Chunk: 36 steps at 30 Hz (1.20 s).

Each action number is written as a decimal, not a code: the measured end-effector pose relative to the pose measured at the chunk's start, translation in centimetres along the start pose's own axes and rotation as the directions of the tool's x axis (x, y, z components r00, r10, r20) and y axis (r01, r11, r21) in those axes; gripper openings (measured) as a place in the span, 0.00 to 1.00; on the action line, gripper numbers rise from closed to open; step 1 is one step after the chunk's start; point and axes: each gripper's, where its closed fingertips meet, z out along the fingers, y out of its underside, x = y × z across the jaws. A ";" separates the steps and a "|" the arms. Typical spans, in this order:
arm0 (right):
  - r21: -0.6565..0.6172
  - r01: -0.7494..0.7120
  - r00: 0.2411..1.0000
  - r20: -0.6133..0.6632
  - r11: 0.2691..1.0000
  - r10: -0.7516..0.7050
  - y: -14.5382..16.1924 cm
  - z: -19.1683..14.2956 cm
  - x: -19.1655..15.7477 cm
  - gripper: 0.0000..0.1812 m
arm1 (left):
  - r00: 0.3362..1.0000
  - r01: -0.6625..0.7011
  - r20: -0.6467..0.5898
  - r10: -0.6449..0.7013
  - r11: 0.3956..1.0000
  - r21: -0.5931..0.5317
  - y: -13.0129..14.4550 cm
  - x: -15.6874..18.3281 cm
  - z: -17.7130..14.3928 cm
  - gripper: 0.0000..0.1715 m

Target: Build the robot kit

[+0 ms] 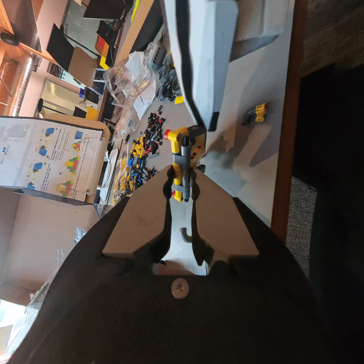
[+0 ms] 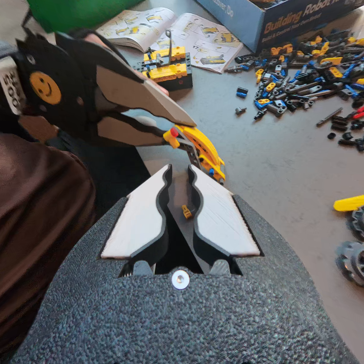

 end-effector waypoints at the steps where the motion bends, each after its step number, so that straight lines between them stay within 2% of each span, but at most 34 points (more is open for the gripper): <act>1: -0.002 0.012 1.000 -0.026 1.000 -0.012 0.3 -0.3 0.2 0.10 | 1.000 0.002 0.000 -0.002 1.000 -0.008 0.1 -0.3 0.0 0.07; 12: 0.011 0.013 0.996 -0.090 1.000 -0.012 2.0 -2.3 0.1 0.12 | 1.000 -0.022 0.021 0.022 1.000 0.000 -0.1 0.1 0.0 0.07; 16: 0.050 -0.005 0.997 -0.081 0.999 0.010 1.5 -2.3 -0.3 0.10 | 0.999 -0.028 0.032 0.028 1.000 -0.001 0.0 0.0 0.0 0.07; 20: 0.133 -0.076 0.995 -0.061 0.988 0.084 -0.1 -1.8 -1.5 0.04 | 0.998 -0.026 0.059 0.026 1.000 -0.002 0.1 0.1 0.0 0.07; 24: 0.179 -0.205 0.978 -0.007 0.962 0.210 -0.7 -0.8 -2.6 0.05 | 0.996 -0.014 0.090 0.014 1.000 -0.004 0.0 0.4 -0.1 0.07; 29: 0.176 -0.220 0.968 -0.081 0.959 0.237 -0.3 -0.2 -1.8 0.05 | 0.994 -0.014 0.112 0.014 1.000 -0.003 -0.3 0.8 -0.1 0.07; 36: 0.218 -0.299 0.946 -0.063 0.929 0.319 -0.7 0.1 -1.8 0.05 | 0.992 -0.010 0.129 0.011 1.000 -0.008 -0.5 0.9 -0.1 0.07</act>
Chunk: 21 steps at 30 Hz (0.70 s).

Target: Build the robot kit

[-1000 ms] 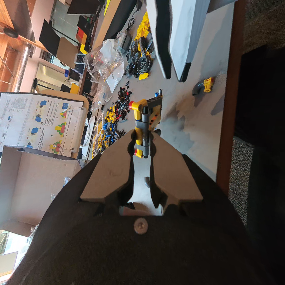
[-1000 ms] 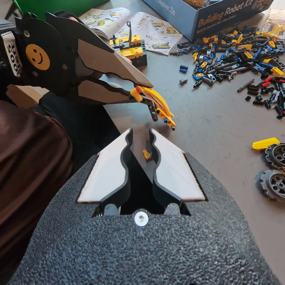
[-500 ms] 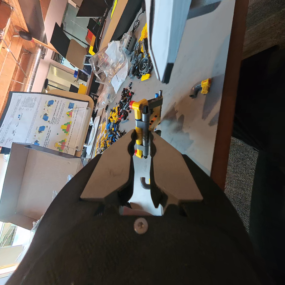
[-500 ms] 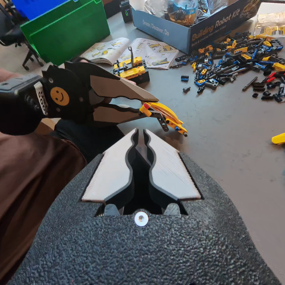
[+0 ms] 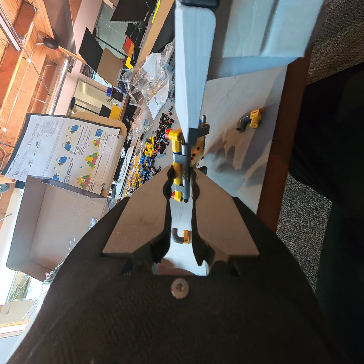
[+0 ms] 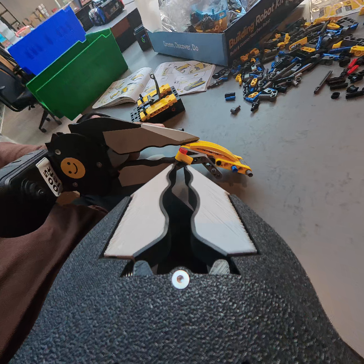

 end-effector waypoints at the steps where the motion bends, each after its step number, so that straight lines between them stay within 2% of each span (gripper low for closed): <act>1: 0.003 -0.017 1.000 0.006 1.000 0.017 0.0 0.0 0.0 0.04 | 1.000 0.001 0.003 -0.001 1.000 -0.002 0.0 0.0 0.0 0.07; 7: 0.026 -0.113 0.993 0.040 0.993 0.112 0.0 0.2 -0.2 0.03 | 0.999 -0.019 0.030 0.020 1.000 -0.020 0.0 0.1 0.1 0.07; 11: 0.033 -0.079 0.997 0.021 0.996 0.078 -0.1 0.0 0.0 0.02 | 0.999 -0.022 0.030 0.023 1.000 -0.009 -0.1 0.1 0.0 0.07; 14: 0.019 0.085 0.995 -0.051 0.996 -0.084 -0.2 -0.1 0.1 0.02 | 1.000 -0.017 0.012 0.017 1.000 0.007 -0.2 0.0 -0.1 0.07; 16: 0.002 0.230 0.968 -0.105 0.973 -0.228 -0.5 0.0 -0.2 0.02 | 1.000 -0.005 -0.011 0.005 1.000 0.024 -0.3 0.1 -0.1 0.08; 21: -0.095 0.523 0.823 -0.205 0.847 -0.530 -0.7 0.1 -0.2 0.02 | 0.996 0.063 -0.062 -0.060 0.997 0.051 -0.8 0.2 -0.1 0.10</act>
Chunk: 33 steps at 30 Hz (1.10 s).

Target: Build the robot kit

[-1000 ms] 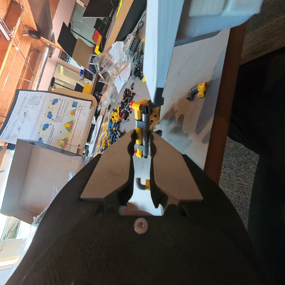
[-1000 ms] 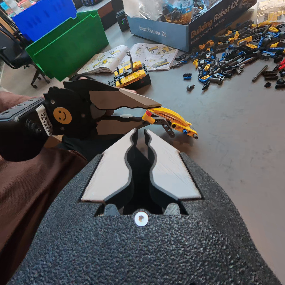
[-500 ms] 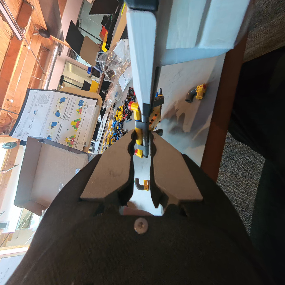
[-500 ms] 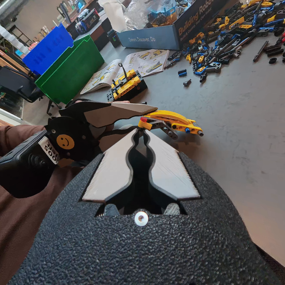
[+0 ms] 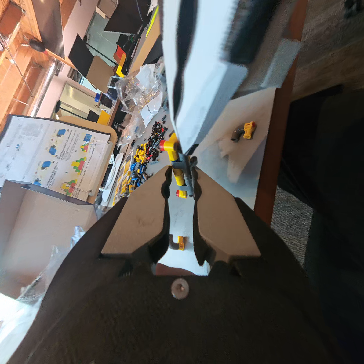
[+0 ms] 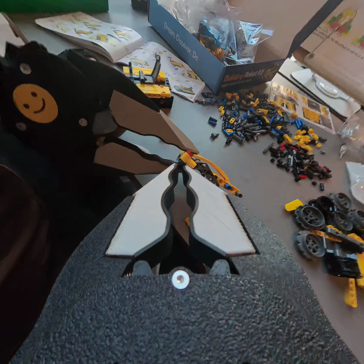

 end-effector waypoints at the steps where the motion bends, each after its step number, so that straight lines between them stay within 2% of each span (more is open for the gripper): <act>1: 0.006 0.042 0.999 -0.011 0.999 -0.042 -0.1 -0.1 0.1 0.02 | 1.000 0.027 -0.011 -0.027 1.000 0.010 -0.1 -0.1 0.0 0.10; 4: 0.017 0.076 0.997 -0.012 0.997 -0.076 -0.2 -0.4 0.2 0.02 | 0.998 0.058 -0.034 -0.057 0.998 0.026 -0.3 -0.3 -0.1 0.09; 13: 0.040 0.030 1.000 0.008 0.999 -0.030 0.1 -0.7 0.6 0.01 | 0.998 0.053 -0.022 -0.052 0.998 0.030 0.0 -0.4 -0.1 0.07; 24: -0.040 -0.002 0.999 0.036 0.999 0.003 2.3 -1.4 0.9 0.08 | 0.998 0.060 -0.012 -0.060 0.998 0.020 0.7 -0.4 -0.1 0.07; 28: -0.130 -0.003 0.997 0.073 0.991 0.012 4.6 -1.6 1.2 0.10 | 0.998 0.058 -0.010 -0.058 0.998 0.010 1.3 -0.3 -0.2 0.07; 33: -0.224 -0.090 0.989 0.098 0.970 0.114 7.8 -1.7 1.6 0.16 | 1.000 0.004 0.002 -0.004 1.000 0.001 1.8 0.0 -0.4 0.07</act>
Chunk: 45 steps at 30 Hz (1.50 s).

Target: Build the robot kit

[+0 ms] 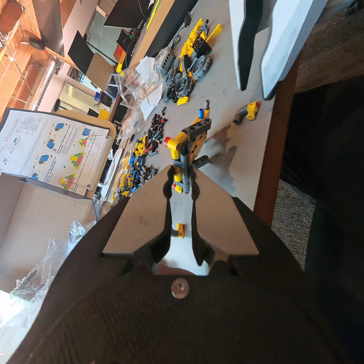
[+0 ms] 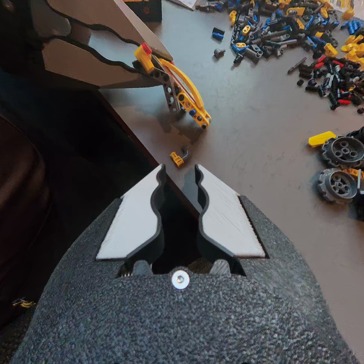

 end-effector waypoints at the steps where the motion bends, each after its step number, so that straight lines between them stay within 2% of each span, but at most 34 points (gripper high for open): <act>1: -0.007 -0.004 1.000 -0.001 1.000 0.004 0.3 0.1 0.1 0.17 | 1.000 -0.003 0.001 0.003 1.000 0.001 0.0 0.0 0.0 0.07; 5: -0.021 0.000 1.000 -0.017 1.000 0.000 0.6 0.4 0.6 0.19 | 1.000 -0.022 0.012 0.022 1.000 0.006 -0.1 0.0 0.0 0.07; 10: -0.007 0.001 1.000 0.030 1.000 -0.001 0.2 1.0 0.5 0.19 | 0.999 -0.041 0.022 0.041 0.999 0.002 -0.1 0.1 0.1 0.07; 17: 0.012 0.002 0.996 0.093 1.000 -0.003 0.0 1.3 -0.5 0.09 | 0.999 -0.040 0.024 0.040 0.999 -0.001 0.0 0.1 0.1 0.07; 25: 0.008 0.021 0.996 0.089 1.000 -0.022 -0.4 1.2 -1.2 0.12 | 0.999 -0.028 0.017 0.028 1.000 -0.003 0.0 0.0 0.2 0.07; 34: 0.060 0.256 0.960 0.102 0.965 -0.261 -0.7 0.9 -2.4 0.15 | 1.000 -0.019 -0.007 0.019 1.000 -0.017 0.3 -0.4 0.1 0.07; 39: 0.045 0.311 0.946 0.084 0.949 -0.314 -0.7 1.2 -2.4 0.12 | 0.999 -0.019 0.031 0.020 1.000 -0.016 0.3 -1.6 0.0 0.07; 43: 0.021 0.431 0.902 0.003 0.902 -0.431 -0.9 0.7 -2.2 0.13 | 0.991 -0.111 0.073 0.112 0.994 -0.016 0.4 -1.9 -0.2 0.07; 45: -0.019 0.485 0.874 0.014 0.874 -0.485 -0.4 0.7 -2.1 0.15 | 0.986 -0.146 0.077 0.147 0.989 -0.017 0.4 -1.7 -0.3 0.07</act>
